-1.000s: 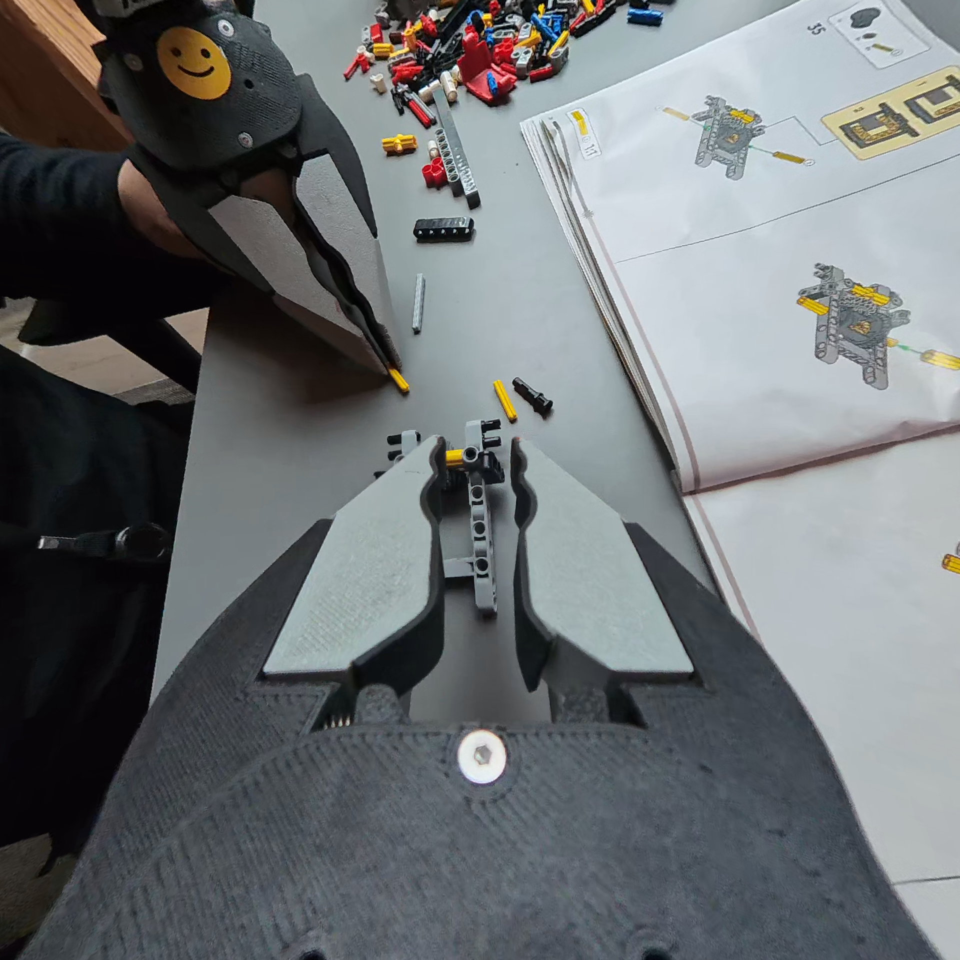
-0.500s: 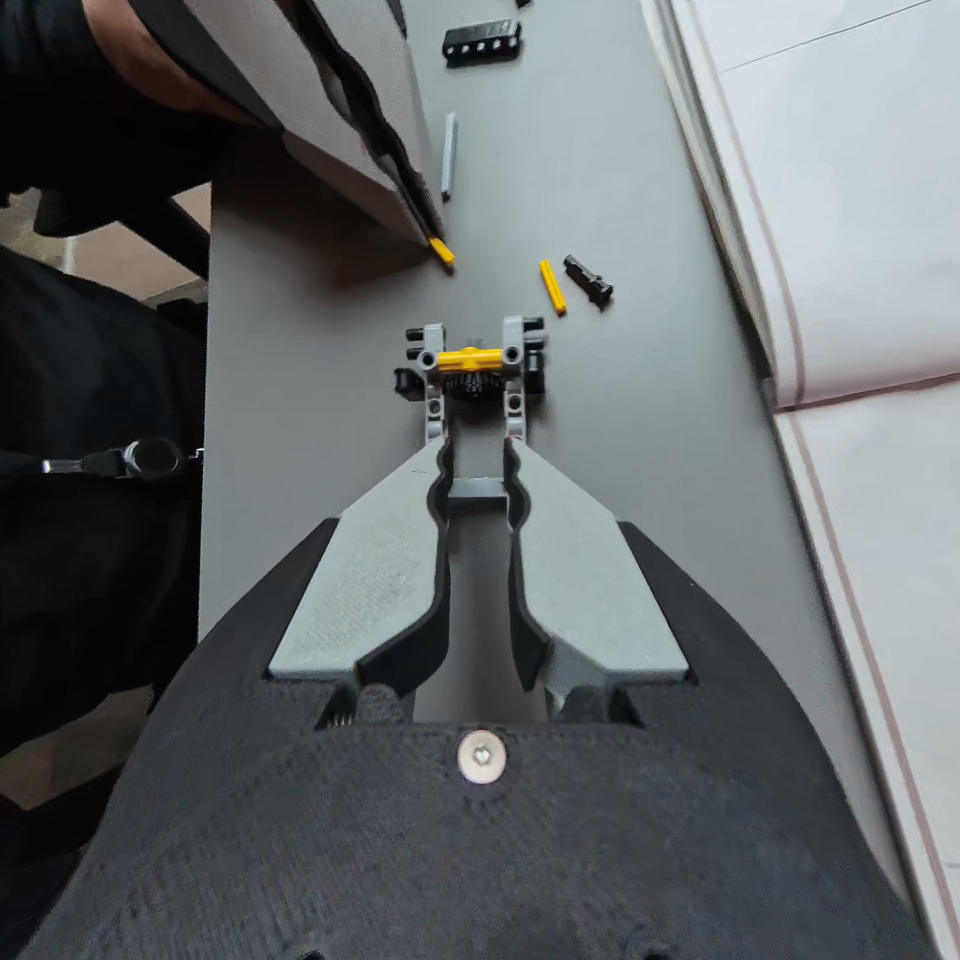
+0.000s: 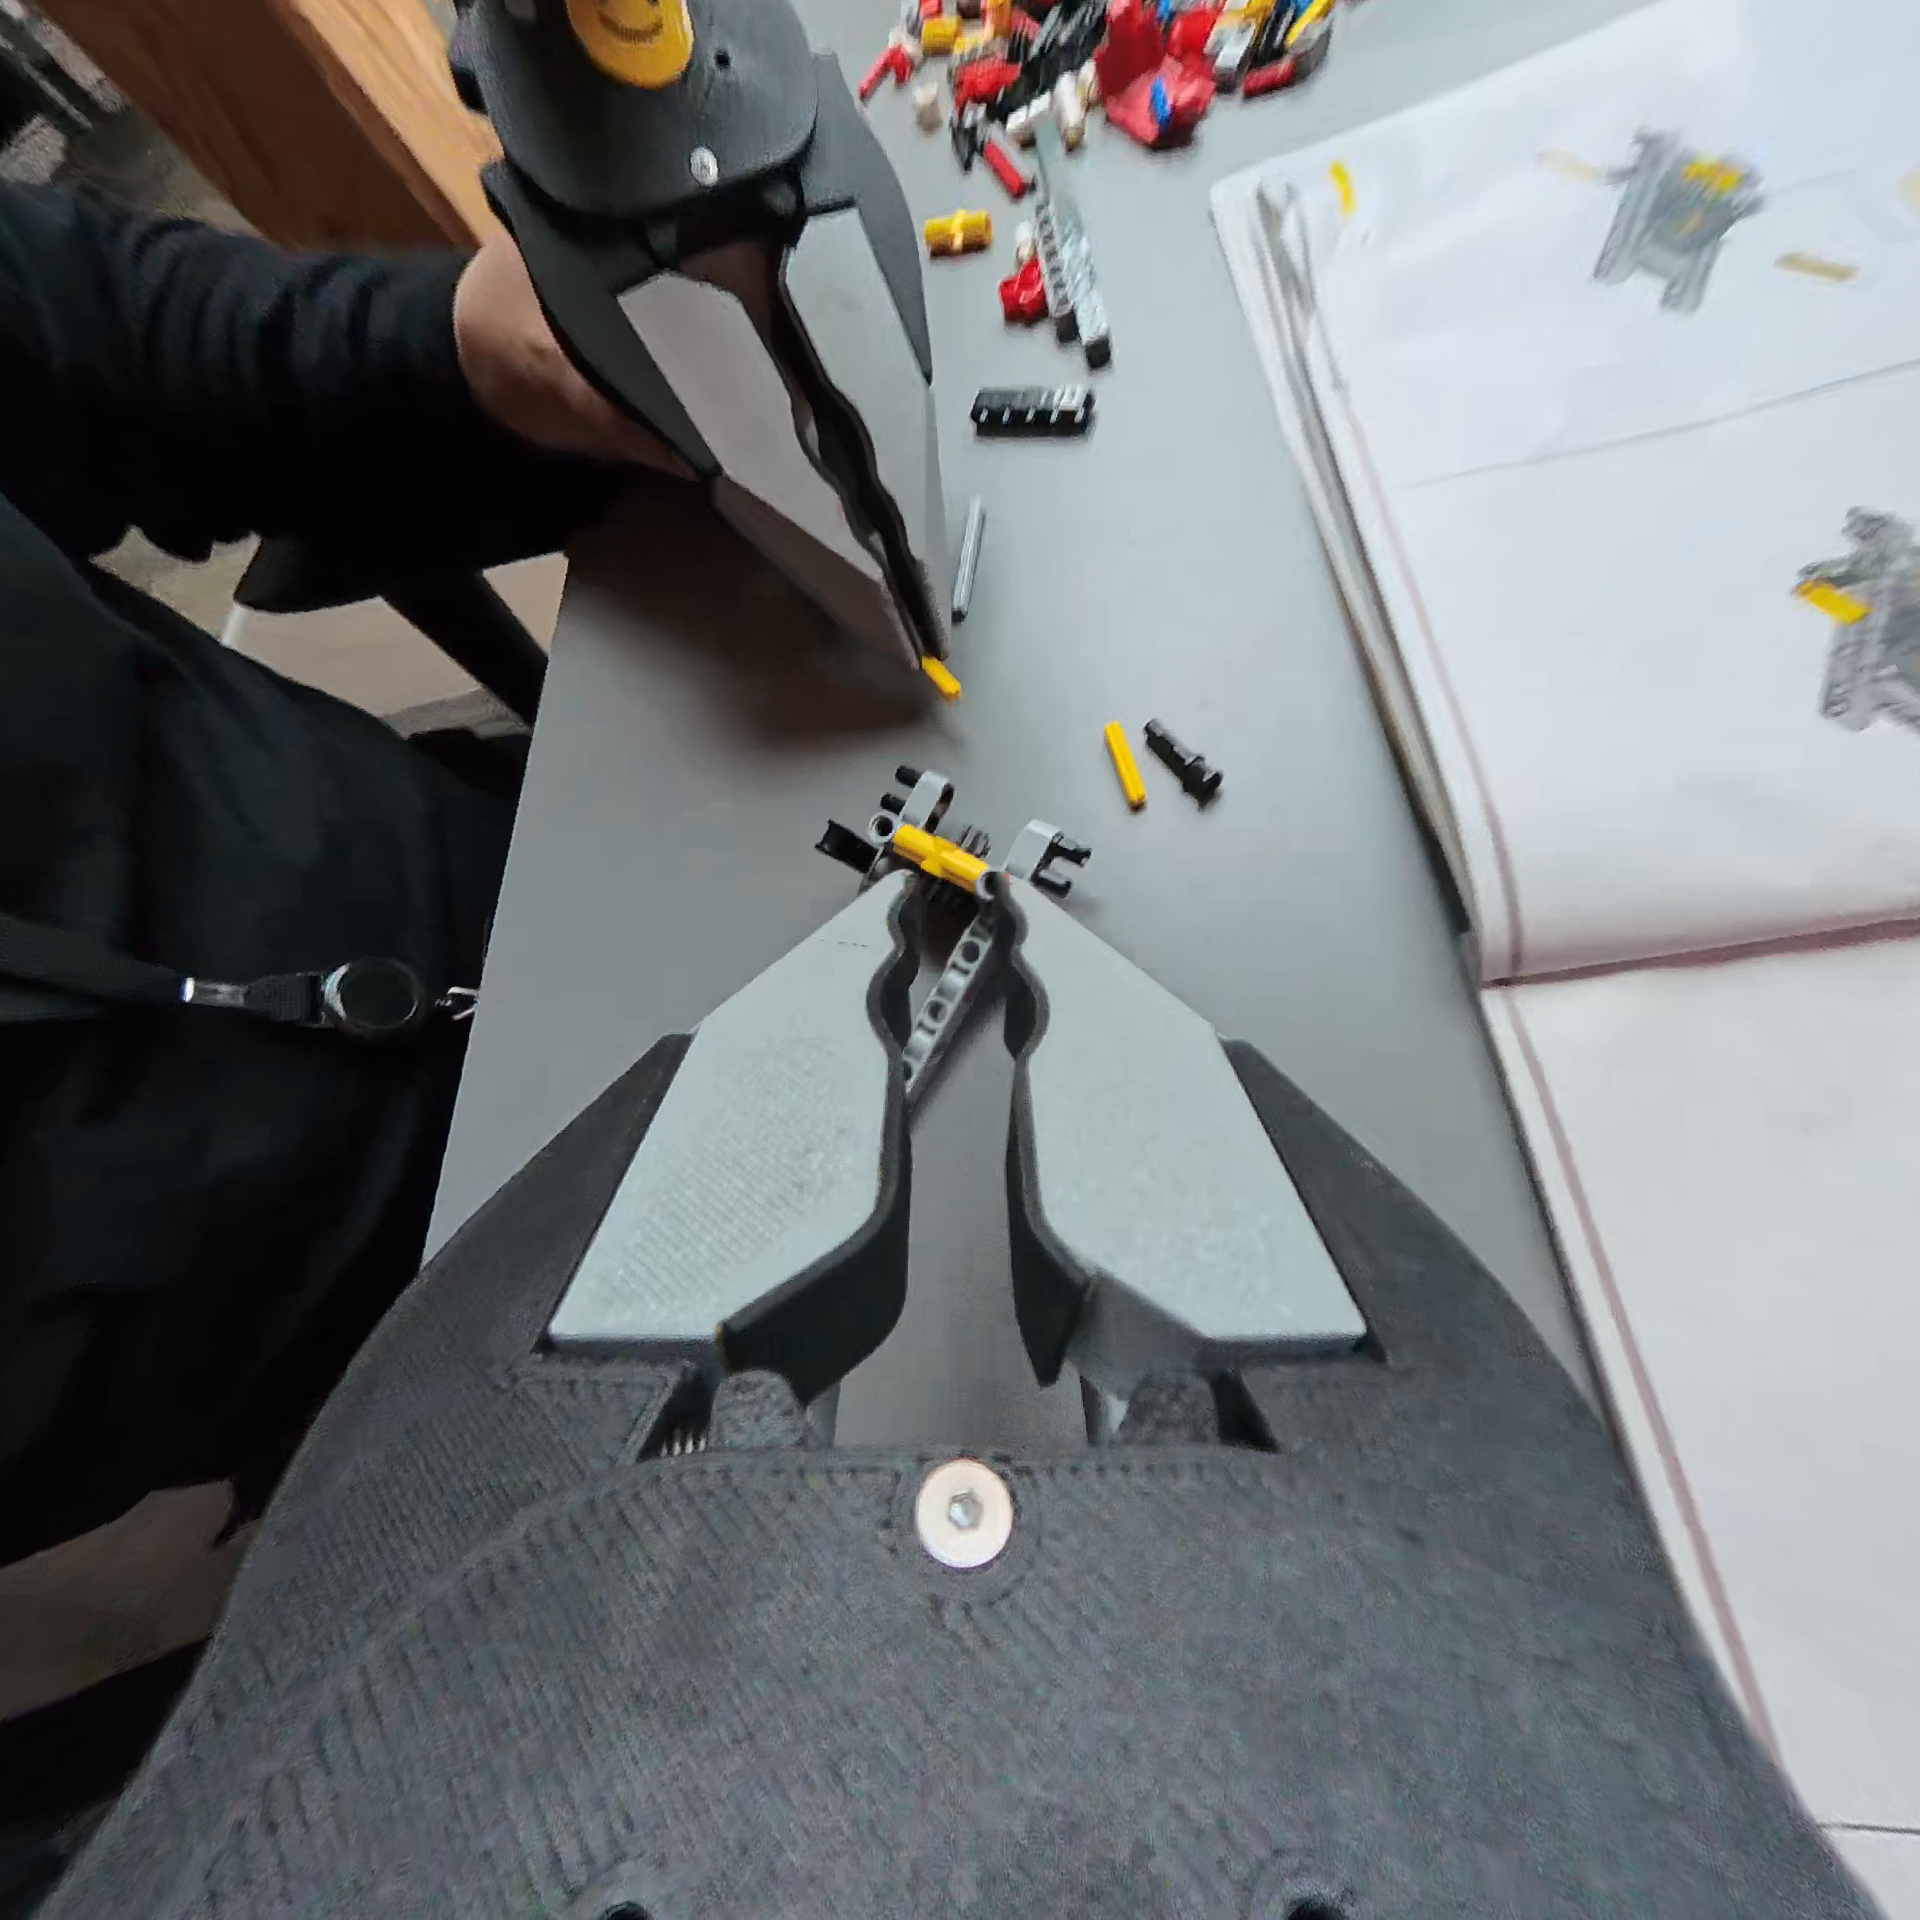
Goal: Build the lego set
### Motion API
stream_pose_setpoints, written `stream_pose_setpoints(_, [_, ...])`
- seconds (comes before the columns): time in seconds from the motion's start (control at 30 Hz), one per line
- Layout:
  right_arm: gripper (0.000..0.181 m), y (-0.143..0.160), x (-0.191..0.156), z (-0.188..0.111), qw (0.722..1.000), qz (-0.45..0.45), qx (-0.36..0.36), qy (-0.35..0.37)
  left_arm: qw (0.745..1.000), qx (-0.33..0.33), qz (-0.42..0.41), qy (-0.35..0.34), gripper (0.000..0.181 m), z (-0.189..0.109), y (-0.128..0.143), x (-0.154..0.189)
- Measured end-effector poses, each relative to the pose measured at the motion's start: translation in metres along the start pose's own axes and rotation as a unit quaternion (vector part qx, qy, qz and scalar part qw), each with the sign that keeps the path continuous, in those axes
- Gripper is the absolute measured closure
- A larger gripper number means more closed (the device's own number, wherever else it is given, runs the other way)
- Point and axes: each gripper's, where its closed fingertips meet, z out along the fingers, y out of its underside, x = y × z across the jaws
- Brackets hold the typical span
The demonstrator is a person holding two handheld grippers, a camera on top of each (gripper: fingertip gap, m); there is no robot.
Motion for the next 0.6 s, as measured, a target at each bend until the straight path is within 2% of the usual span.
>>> stream_pose_setpoints(0.4, [0.177, -0.049, 0.029, -0.034, 0.977, -0.015, 0.187, 0.098, 1.0, 0.021, 0.017, 0.0, 0.181, -0.004, -0.004, 0.003])
stream_pose_setpoints(0.5, [0.174, -0.056, 0.032, -0.039, 0.969, -0.008, 0.227, 0.096, 0.999, 0.028, 0.016, 0.004, 0.181, -0.006, -0.006, 0.004])
stream_pose_setpoints(0.6, [0.172, -0.055, 0.032, -0.038, 0.968, -0.003, 0.237, 0.079, 0.999, 0.033, 0.013, 0.009, 0.181, -0.007, -0.007, 0.005])
